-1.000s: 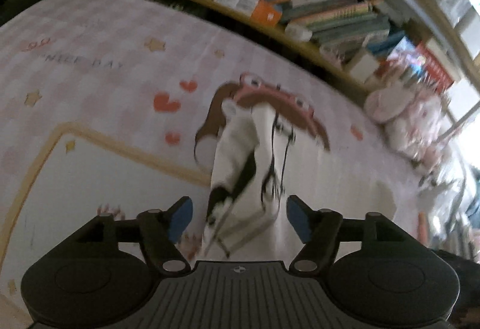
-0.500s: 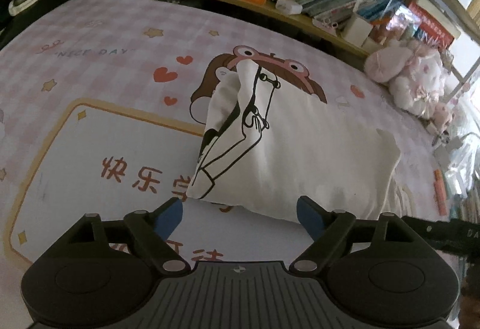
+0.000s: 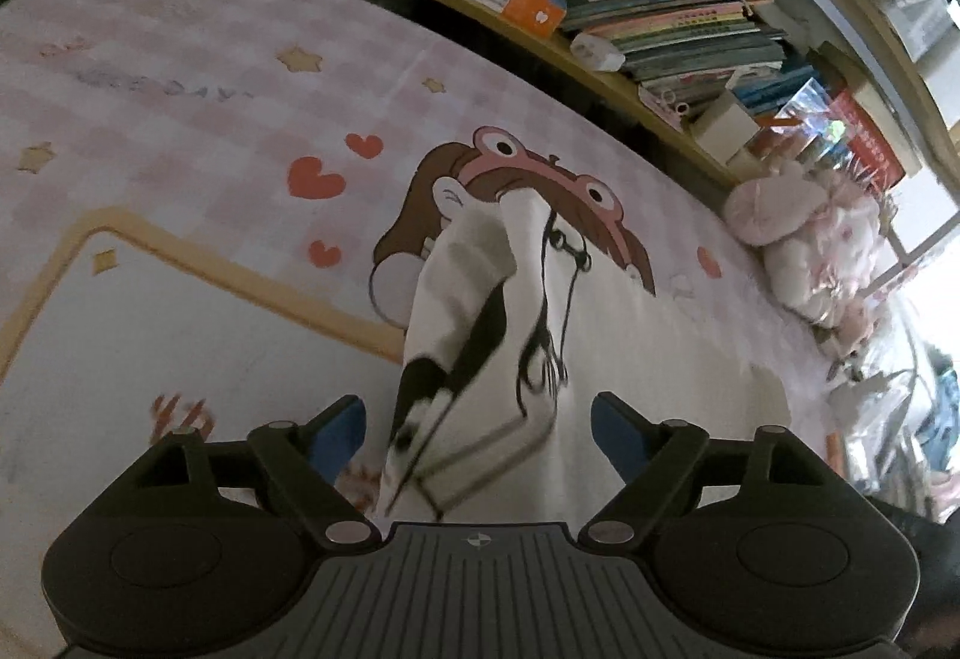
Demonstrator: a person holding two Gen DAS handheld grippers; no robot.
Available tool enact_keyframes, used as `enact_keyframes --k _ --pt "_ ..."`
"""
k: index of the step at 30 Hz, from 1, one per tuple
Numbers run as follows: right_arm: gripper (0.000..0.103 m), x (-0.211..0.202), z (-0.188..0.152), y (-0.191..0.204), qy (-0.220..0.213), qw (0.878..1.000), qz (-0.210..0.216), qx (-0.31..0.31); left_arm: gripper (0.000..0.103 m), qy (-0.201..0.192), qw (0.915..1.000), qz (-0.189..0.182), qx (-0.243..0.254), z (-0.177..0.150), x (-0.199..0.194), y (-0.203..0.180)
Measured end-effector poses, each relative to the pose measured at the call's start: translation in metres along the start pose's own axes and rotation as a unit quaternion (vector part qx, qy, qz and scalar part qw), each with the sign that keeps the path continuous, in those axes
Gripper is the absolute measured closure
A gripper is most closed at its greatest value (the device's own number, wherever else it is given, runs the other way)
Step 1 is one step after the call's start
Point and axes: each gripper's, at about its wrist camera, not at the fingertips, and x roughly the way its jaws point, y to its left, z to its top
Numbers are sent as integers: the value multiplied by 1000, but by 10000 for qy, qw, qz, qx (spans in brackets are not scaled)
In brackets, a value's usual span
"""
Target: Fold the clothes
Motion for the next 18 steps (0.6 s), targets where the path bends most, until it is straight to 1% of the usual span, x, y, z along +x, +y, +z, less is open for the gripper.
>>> enact_keyframes --k 3,5,6,7,8,9,10,11,12,13,14,17,18 --pt "42 3 2 1 -48 9998 -14 167 24 126 9995 -165 -228 9 12 10" --pt "52 5 3 1 -23 9997 16 262 28 169 9985 -296 -432 10 16 17" --pt "54 7 2 1 -10 9995 47 316 32 179 9978 -374 -521 10 16 19" --pt "55 8 2 1 -26 9994 58 350 42 214 9969 -443 -607 10 18 21" --pt "59 9 2 3 -49 9993 45 356 46 267 9957 -526 -720 11 20 24" --pt "61 10 1 4 -57 9994 23 349 48 301 9945 -585 -820 11 21 26" --pt "66 10 1 5 -66 9994 -4 332 54 321 9936 -606 -898 11 22 26" --pt "73 9 0 8 -87 9996 -45 264 58 364 9928 -618 -964 10 22 27" --pt "77 6 0 13 -140 9998 -89 114 67 375 9926 -602 -991 10 21 26" --pt "81 2 -2 20 -242 9995 -127 -134 71 366 9928 -594 -971 10 19 24" --pt "83 -3 -5 29 -377 9981 -165 -450 76 391 9928 -611 -953 11 20 24" --pt "83 -13 -14 51 -636 9903 -272 -1205 78 467 9926 -663 -900 13 22 25" --pt "83 -13 -15 52 -619 9901 -303 -1220 77 492 9926 -681 -882 14 23 25"
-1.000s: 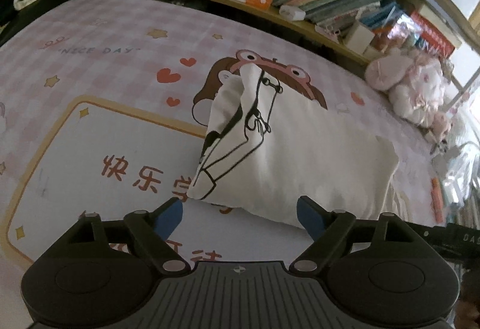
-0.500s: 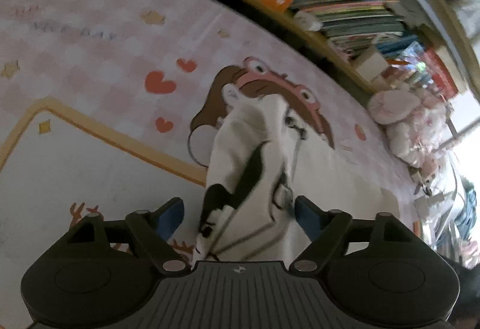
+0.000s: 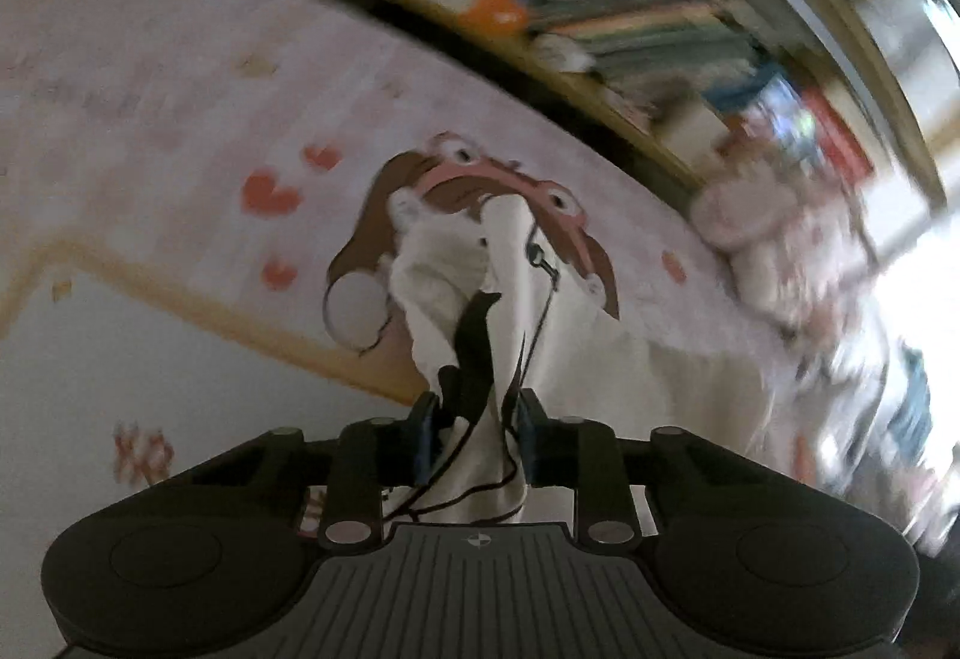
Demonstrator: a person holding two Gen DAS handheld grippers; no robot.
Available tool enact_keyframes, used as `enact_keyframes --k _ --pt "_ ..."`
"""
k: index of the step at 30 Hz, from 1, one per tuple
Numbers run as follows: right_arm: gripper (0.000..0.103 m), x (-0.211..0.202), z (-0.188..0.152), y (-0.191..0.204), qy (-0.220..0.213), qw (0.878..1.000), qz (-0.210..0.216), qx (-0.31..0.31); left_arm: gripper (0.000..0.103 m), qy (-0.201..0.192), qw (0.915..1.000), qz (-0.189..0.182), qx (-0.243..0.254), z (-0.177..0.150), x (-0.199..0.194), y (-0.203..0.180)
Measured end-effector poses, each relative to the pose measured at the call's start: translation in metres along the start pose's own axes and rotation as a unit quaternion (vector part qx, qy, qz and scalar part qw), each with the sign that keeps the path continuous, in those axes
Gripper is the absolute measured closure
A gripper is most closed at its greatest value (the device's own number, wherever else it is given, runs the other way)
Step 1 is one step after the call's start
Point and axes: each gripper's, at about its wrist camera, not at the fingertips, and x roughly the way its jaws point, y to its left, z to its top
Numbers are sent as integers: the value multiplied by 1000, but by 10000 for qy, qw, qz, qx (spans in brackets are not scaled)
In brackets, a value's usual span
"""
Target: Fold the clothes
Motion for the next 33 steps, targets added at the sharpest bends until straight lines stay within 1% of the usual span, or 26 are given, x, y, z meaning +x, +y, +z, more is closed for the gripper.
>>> enact_keyframes --k 2,4,6,7,8,9,10,13,15,16,17,18,19,20,22,24,27,28,29,30,32,33 --pt "83 4 1 -5 145 9996 -51 255 77 56 10000 -28 34 2 1 0" --pt "81 7 2 -18 285 9969 -24 732 74 111 9999 -57 67 3 3 1" --pt "74 10 1 -32 388 9921 56 1193 70 166 9998 -85 101 5 4 1" --pt "69 11 2 -36 426 9903 59 1321 66 194 9997 -99 117 5 5 1" --pt "64 12 2 -39 455 9889 45 1411 64 222 9996 -114 134 6 6 2" --pt "61 13 2 -39 476 9884 7 1444 61 250 9995 -128 151 7 7 2" --pt "58 15 2 -40 503 9879 -21 1470 56 277 9994 -142 168 8 7 2" --pt "58 20 1 -39 557 9858 80 1582 50 351 9990 -197 200 10 10 3" --pt "58 22 2 -34 539 9871 100 1508 51 345 9989 -277 154 10 11 4" --pt "65 24 3 -31 549 9883 76 1422 53 327 9989 -263 190 9 12 2" --pt "70 26 4 -27 560 9899 47 1304 54 300 9989 -231 260 7 12 -1" --pt "72 25 5 -22 534 9921 13 1139 67 259 9988 -167 389 5 11 -5" --pt "77 23 5 -16 465 9949 -20 899 74 217 9984 -103 518 2 10 -10" --pt "80 19 5 -8 359 9978 -54 556 76 166 9977 -55 657 0 8 -15" --pt "81 11 3 6 145 9998 -93 -102 78 49 9956 -21 934 -6 -1 -24" --pt "81 5 0 10 38 9992 -33 -388 78 85 9951 -14 985 -8 -4 -24" --pt "81 9 -2 -7 242 9996 68 89 77 201 9958 -52 889 -5 0 -18" --pt "81 11 -2 -13 303 9991 97 275 73 239 9960 -64 857 -4 1 -16" --pt "80 12 -2 -17 335 9986 111 395 72 278 9962 -77 825 -3 2 -14" --pt "78 13 -2 -18 355 9983 103 448 70 316 9963 -89 793 -2 3 -12" --pt "72 14 -1 -22 396 9977 81 541 65 393 9965 -115 729 -1 6 -8" --pt "71 16 -1 -23 418 9975 58 566 63 415 9966 -132 702 0 7 -7"
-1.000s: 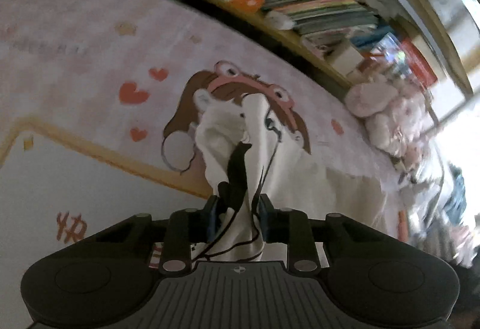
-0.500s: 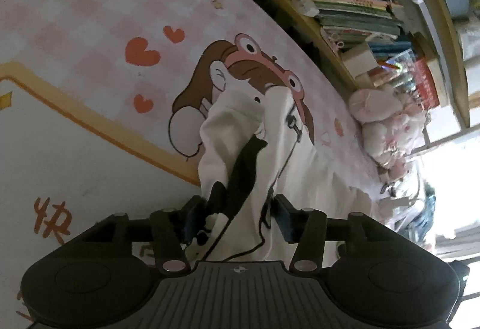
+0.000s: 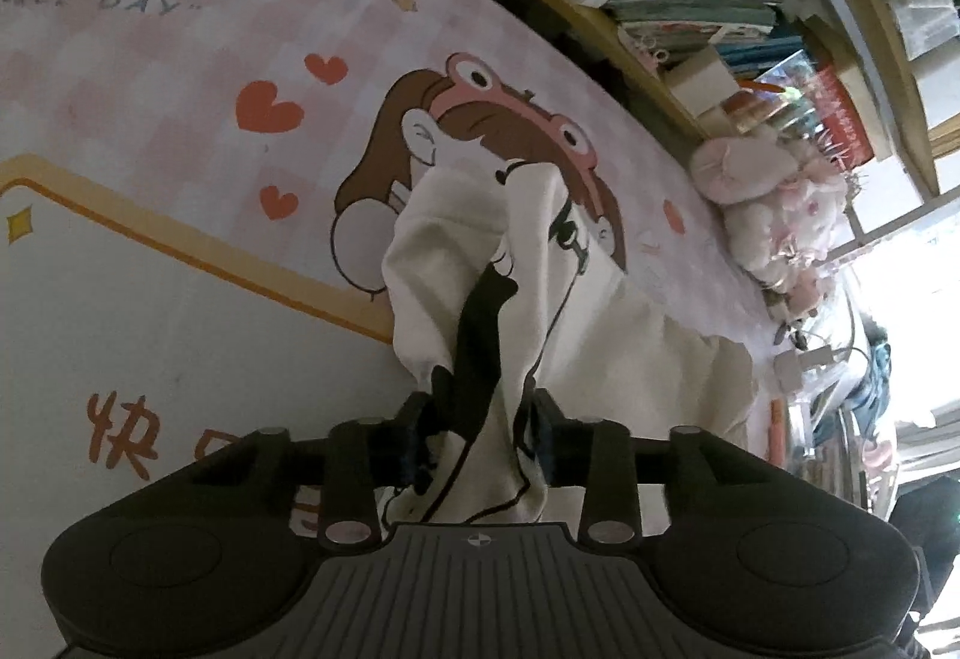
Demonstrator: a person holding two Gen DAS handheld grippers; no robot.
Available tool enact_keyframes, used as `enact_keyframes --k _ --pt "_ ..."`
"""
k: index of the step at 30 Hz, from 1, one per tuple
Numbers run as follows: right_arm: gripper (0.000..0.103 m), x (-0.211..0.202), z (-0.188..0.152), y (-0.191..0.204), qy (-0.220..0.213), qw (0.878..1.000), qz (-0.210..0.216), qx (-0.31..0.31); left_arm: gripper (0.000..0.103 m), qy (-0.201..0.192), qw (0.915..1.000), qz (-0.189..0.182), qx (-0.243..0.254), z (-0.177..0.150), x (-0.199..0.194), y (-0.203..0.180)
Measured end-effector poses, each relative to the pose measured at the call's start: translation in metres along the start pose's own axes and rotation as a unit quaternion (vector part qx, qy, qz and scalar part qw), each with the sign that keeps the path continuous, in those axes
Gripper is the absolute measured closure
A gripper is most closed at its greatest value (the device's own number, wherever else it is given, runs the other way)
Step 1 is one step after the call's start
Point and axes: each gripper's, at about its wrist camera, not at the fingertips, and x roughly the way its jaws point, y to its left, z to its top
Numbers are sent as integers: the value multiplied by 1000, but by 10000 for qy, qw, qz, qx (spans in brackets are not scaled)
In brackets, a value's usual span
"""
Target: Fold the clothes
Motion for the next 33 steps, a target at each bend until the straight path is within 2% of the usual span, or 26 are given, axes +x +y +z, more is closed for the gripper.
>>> enact_keyframes --k 2,5,7,8,10,13,19,33 --pt "64 2 1 -2 28 10000 -35 64 60 -25 10000 -52 -29 0 3 0" --pt "63 5 2 -4 14 9999 -2 161 55 -62 9999 -131 -73 0 7 0" --pt "63 6 2 -3 12 9999 12 106 59 -108 9998 -137 -82 -1 9 -1" --pt "68 7 2 -2 27 10000 20 71 59 -136 9998 -129 -82 -1 10 -2" --pt "75 10 3 0 78 10000 33 -11 74 -174 9997 -119 -97 -3 11 -3" --pt "81 5 3 3 -23 9999 110 -98 80 -269 9995 -169 -95 -5 5 -4" --pt "81 -14 4 14 -191 9992 243 -261 82 -416 9983 -242 328 -10 -16 -20" --pt "81 -32 13 32 -361 9976 461 -373 82 -708 9961 -410 321 -4 -41 -24"
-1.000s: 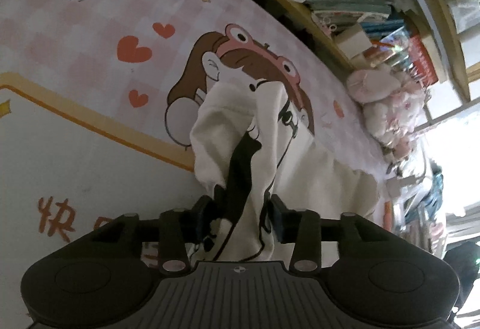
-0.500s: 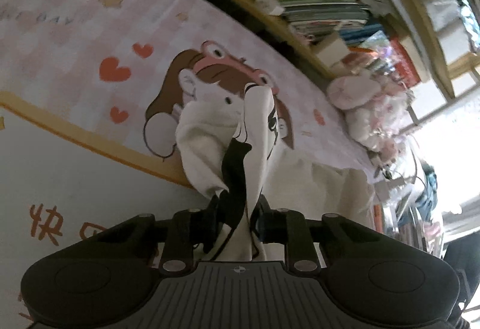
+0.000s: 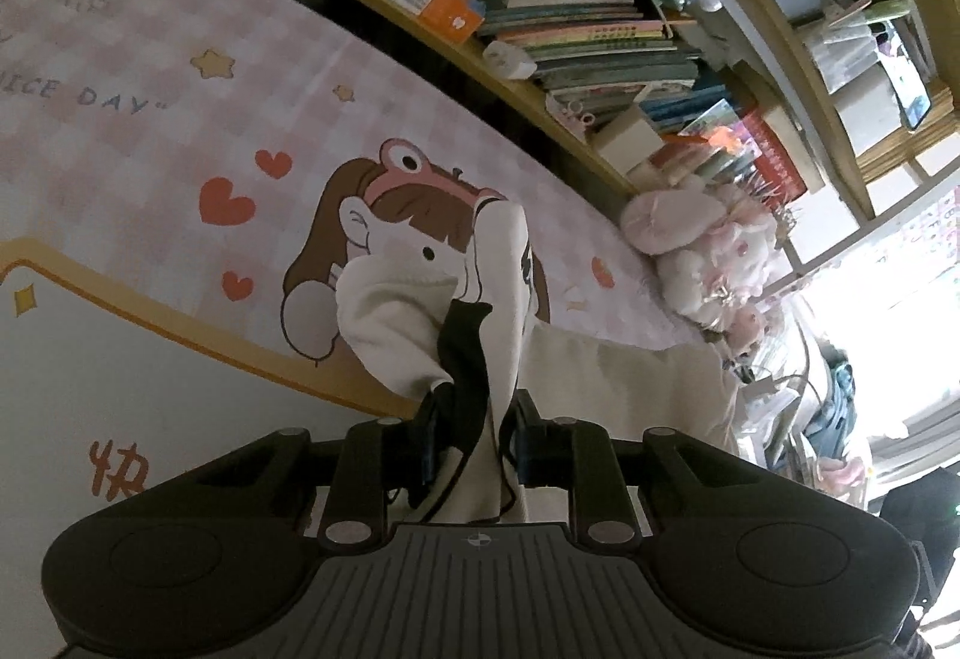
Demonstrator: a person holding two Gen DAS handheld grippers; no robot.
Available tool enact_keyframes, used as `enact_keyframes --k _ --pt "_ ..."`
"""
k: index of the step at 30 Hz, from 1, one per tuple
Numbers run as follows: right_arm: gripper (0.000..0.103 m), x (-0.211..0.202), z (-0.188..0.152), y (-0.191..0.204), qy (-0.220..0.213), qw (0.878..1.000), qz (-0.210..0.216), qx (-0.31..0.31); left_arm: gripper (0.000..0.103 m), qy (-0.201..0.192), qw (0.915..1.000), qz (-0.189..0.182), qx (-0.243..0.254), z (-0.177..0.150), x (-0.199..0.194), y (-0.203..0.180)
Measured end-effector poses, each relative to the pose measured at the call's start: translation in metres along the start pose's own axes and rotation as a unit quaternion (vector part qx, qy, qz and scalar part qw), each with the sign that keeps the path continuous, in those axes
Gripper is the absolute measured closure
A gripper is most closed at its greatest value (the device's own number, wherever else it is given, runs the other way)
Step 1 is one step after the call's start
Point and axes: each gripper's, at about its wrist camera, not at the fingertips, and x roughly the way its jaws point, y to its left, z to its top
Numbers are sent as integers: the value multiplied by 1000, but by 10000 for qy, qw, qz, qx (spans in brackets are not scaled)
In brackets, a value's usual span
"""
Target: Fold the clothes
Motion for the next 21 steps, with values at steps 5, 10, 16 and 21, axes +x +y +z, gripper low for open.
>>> enact_keyframes --k 5,10,16,21 --pt "81 1 5 5 -36 10000 49 -44 83 -57 10000 17 10 5 -3 0" --pt "81 8 11 13 -42 9999 88 -121 83 -125 9999 63 30 12 -5 2" --pt "81 22 20 18 -27 9999 99 -122 83 -97 9999 67 43 27 0 9" --pt "81 37 37 20 -102 9999 103 -49 83 -98 9998 40 170 51 11 9"
